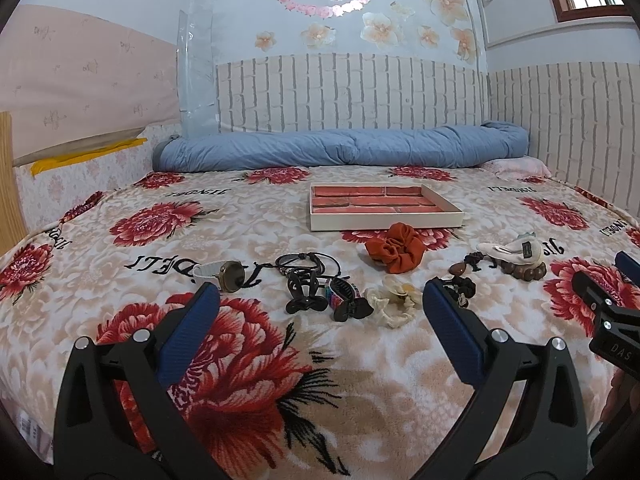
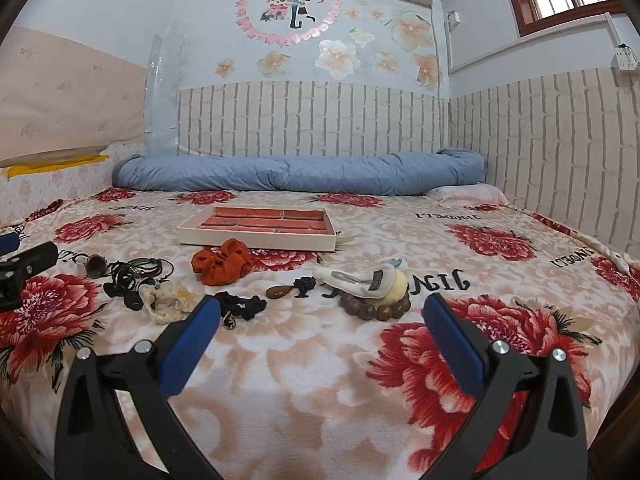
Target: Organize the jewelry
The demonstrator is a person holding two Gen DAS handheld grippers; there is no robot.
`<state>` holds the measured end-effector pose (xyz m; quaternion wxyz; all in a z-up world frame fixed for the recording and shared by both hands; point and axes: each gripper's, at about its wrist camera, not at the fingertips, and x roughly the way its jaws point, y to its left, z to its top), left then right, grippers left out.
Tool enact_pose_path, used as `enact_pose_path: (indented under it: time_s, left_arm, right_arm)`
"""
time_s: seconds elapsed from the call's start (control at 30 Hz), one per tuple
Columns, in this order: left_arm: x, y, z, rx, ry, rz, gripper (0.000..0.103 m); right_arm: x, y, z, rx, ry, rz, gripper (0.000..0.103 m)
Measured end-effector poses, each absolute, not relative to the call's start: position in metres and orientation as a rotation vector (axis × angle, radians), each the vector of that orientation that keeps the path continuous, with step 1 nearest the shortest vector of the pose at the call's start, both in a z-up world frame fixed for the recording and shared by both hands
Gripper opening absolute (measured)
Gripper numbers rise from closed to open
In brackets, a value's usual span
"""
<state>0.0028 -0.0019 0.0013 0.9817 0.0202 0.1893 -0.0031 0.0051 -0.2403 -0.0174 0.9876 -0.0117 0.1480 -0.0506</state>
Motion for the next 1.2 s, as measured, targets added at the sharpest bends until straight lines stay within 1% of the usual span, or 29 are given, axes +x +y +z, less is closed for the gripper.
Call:
enact_pose_path:
  time_s: [0.57, 1.2]
  left_arm:
    - [0.011, -0.005, -0.007, 0.054, 0.393, -0.026, 0.098]
    - [0.044, -0.004, -0.007, 0.056, 0.423, -0.023, 0.098]
  right_arm:
    - [0.007, -0.244, -0.023, -0.010, 0.312, -0.112, 0.099]
    - [0.043, -0.243, -0.025, -0.021, 0.348, -0.127, 0.099]
